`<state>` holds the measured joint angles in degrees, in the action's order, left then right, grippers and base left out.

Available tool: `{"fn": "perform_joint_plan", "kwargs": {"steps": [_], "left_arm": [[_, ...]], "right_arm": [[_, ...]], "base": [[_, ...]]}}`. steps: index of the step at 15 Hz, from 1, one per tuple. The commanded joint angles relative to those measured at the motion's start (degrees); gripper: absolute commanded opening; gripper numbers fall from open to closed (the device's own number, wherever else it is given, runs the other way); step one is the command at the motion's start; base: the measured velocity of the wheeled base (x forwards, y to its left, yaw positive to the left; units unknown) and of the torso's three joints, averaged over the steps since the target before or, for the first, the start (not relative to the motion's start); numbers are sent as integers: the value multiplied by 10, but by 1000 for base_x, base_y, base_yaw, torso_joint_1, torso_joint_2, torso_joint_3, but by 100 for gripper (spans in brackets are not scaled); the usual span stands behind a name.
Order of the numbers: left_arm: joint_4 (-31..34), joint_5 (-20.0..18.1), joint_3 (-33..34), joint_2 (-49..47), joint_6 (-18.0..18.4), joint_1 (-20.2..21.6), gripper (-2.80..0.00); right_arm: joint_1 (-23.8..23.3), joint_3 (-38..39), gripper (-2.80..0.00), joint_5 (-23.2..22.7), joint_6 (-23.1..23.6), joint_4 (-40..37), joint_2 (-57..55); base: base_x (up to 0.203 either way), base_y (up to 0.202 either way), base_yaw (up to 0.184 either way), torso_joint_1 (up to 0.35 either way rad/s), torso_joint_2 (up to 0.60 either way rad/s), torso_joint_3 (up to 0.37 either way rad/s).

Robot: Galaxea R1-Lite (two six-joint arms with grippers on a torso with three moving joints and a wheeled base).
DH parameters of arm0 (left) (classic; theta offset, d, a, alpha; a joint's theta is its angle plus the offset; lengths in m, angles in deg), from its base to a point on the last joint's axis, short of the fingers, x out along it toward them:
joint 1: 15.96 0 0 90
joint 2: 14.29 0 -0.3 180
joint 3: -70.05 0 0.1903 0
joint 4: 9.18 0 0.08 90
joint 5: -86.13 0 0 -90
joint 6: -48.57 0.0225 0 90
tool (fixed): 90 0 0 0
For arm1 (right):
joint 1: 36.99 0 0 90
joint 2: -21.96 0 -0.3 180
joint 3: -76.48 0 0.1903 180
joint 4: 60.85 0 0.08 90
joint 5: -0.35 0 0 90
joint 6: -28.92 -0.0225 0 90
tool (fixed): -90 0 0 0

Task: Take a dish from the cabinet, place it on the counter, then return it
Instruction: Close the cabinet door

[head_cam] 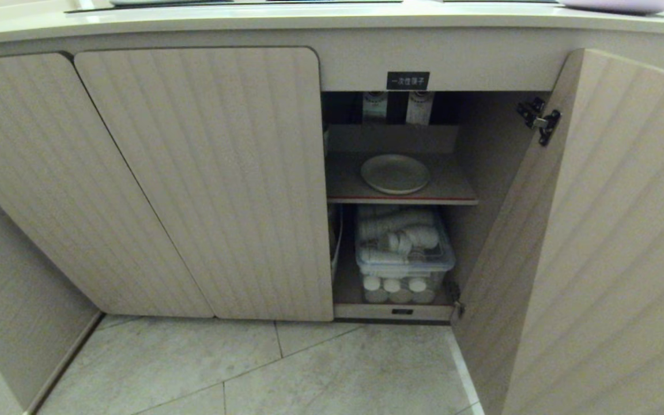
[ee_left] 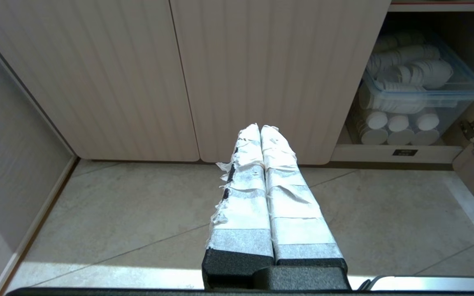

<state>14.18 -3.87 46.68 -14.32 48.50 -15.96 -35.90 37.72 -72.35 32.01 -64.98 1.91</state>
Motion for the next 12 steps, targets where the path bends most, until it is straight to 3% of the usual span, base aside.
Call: {"fn": "perform_joint_plan", "kwargs": {"steps": [1, 12], "left_arm": [[0, 0, 0, 0, 0, 0, -280], [0, 0, 0, 0, 0, 0, -280]], "right_arm": [[11, 0, -280, -5, -5, 2, -6], [86, 1, -280, -18, -13, 5, 2]], "base": [[0, 0, 0, 0, 0, 0], [0, 0, 0, 0, 0, 0]]}}
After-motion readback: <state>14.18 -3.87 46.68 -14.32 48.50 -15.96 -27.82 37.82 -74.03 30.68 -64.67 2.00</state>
